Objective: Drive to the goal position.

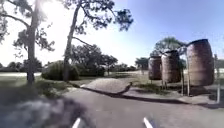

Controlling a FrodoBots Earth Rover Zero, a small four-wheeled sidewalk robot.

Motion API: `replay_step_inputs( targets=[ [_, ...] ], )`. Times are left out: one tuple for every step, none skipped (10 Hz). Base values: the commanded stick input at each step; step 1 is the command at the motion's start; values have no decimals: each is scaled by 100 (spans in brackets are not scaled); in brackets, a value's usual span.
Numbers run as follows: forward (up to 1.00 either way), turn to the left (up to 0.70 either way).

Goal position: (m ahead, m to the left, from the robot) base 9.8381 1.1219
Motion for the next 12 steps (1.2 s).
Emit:
replay_step_inputs(
  targets=[
    [70, 35],
    [70, 35],
    [70, 35],
    [70, 35],
    [70, 35],
    [70, 14],
    [70, 0],
    [70, 0],
    [70, 0],
    [70, 0],
    [70, 0],
    [70, 0]
  ],
)
